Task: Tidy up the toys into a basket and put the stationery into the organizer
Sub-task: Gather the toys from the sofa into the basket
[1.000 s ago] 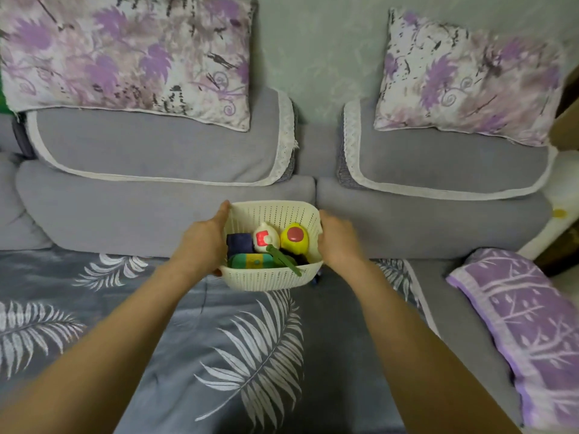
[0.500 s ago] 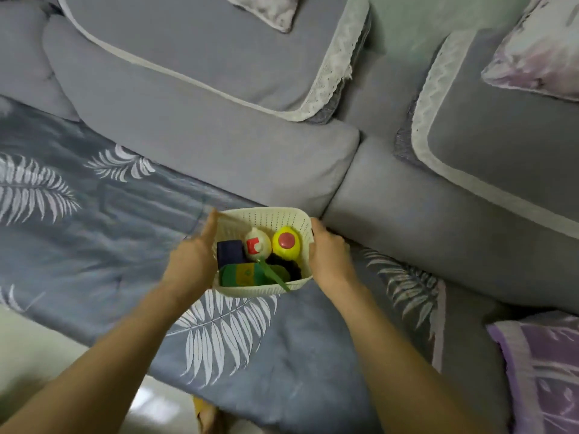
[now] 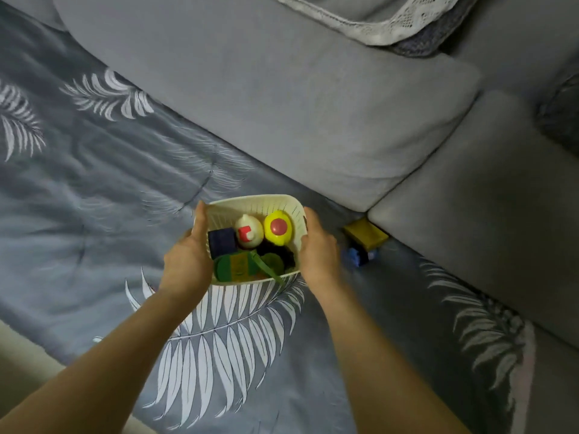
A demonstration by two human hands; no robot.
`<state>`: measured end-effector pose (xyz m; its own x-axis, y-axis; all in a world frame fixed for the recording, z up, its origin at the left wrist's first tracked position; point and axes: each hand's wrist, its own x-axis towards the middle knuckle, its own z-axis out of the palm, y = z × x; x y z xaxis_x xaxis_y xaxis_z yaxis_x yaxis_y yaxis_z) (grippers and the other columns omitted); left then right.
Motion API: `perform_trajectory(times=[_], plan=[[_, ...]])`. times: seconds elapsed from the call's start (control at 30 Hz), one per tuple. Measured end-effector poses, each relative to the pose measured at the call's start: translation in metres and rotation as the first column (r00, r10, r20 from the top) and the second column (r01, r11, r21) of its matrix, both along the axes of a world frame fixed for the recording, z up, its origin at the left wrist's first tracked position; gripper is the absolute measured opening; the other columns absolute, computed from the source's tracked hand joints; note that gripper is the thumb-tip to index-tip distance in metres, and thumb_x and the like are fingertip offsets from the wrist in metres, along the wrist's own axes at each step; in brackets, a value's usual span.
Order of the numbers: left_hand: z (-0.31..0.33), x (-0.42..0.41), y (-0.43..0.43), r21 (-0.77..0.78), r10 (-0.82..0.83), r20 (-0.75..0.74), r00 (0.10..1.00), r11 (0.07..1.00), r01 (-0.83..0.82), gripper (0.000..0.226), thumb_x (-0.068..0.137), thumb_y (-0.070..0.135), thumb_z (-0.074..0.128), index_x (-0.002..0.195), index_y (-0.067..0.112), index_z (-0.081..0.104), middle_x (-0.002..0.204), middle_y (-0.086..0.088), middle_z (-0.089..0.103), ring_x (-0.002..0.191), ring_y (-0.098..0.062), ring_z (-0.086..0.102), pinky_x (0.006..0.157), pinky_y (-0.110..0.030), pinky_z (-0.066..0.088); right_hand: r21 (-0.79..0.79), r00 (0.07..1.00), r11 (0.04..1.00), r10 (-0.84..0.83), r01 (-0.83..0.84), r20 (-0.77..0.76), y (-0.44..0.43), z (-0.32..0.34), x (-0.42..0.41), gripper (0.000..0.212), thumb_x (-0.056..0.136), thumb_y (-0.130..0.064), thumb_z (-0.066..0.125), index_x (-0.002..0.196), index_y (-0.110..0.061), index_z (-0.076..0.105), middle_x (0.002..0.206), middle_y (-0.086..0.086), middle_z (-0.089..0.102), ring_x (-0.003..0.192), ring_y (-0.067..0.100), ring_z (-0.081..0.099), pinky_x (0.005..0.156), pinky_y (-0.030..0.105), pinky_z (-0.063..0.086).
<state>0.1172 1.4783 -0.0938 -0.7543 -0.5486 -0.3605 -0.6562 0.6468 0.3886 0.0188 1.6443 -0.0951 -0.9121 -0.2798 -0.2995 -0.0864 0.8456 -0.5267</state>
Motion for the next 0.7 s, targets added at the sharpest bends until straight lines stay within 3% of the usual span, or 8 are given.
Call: perform_trajectory(times=[0.23,0.33,0.4,0.5,0.57,0.7], plan=[[-0.058,-0.007,-0.015,-0.016,-0.009,0.039,0.999,1.0,0.009,0.083,0.093,0.005,0.045,0.149,0.026,-0.012,0.105,-0.023,0.059,0.072,-0.024,0.045,0.066,-0.039,0.041,0.061,0.988,0.992,0.115,-0.109,-0.108,-0.006,-0.061,-0.005,0.056,0.099,-0.017,0.046,0.149,-0.029,0.025,0.12,0.011,0.061,0.106,0.028,0.061,0.082,0.039,0.052],[-0.059,-0.006,-0.017,-0.009,-0.007,0.068,0.998,1.0,0.008,0.086,0.091,0.002,0.047,0.149,0.028,-0.012,0.105,-0.026,0.059,0.072,-0.027,0.046,0.07,-0.044,0.046,-0.109,0.997,0.994,-0.024,0.016,-0.071,0.012,-0.063,-0.002,0.047,0.102,-0.032,0.041,0.147,-0.026,0.034,0.13,0.009,0.06,0.112,0.027,0.059,0.085,0.039,0.05],[-0.057,-0.006,-0.016,-0.002,-0.012,0.077,0.997,1.0,0.012,0.087,0.091,0.001,0.047,0.149,0.027,-0.011,0.105,-0.026,0.059,0.072,-0.027,0.046,0.068,-0.043,0.044,-0.134,0.956,0.983,-0.153,0.122,-0.249,0.034,-0.07,-0.002,0.04,0.099,-0.025,0.05,0.137,-0.016,0.05,0.124,0.012,0.063,0.108,0.03,0.062,0.081,0.038,0.051],[-0.057,-0.009,-0.015,-0.011,-0.012,0.08,0.997,1.0,0.013,0.09,0.09,0.002,0.05,0.149,0.029,-0.013,0.111,-0.025,0.059,0.076,-0.03,0.052,0.069,-0.043,0.044,0.06,0.869,0.981,-0.133,0.183,-0.477,0.07,-0.087,-0.024,0.034,0.086,-0.009,0.066,0.12,-0.011,0.062,0.118,0.015,0.063,0.106,0.035,0.058,0.084,0.042,0.05],[-0.057,-0.01,-0.014,-0.013,-0.018,0.084,0.996,1.0,0.019,0.091,0.091,0.002,0.05,0.148,0.03,-0.013,0.113,-0.026,0.059,0.081,-0.035,0.057,0.072,-0.046,0.046,0.235,0.9,0.954,-0.068,0.184,-0.431,0.087,-0.093,-0.045,0.045,0.08,-0.009,0.071,0.123,-0.016,0.058,0.13,0.017,0.054,0.118,0.038,0.049,0.094,0.048,0.047],[-0.055,-0.014,-0.005,0.02,-0.007,0.066,0.998,1.0,0.006,0.088,0.091,-0.001,0.045,0.148,0.033,-0.012,0.104,-0.026,0.061,0.072,-0.026,0.047,0.069,-0.042,0.041,0.478,0.98,0.87,-0.027,0.119,-0.195,0.1,-0.104,-0.077,0.054,0.083,-0.02,0.071,0.132,-0.017,0.049,0.137,0.023,0.042,0.127,0.04,0.037,0.1,0.051,0.04]])
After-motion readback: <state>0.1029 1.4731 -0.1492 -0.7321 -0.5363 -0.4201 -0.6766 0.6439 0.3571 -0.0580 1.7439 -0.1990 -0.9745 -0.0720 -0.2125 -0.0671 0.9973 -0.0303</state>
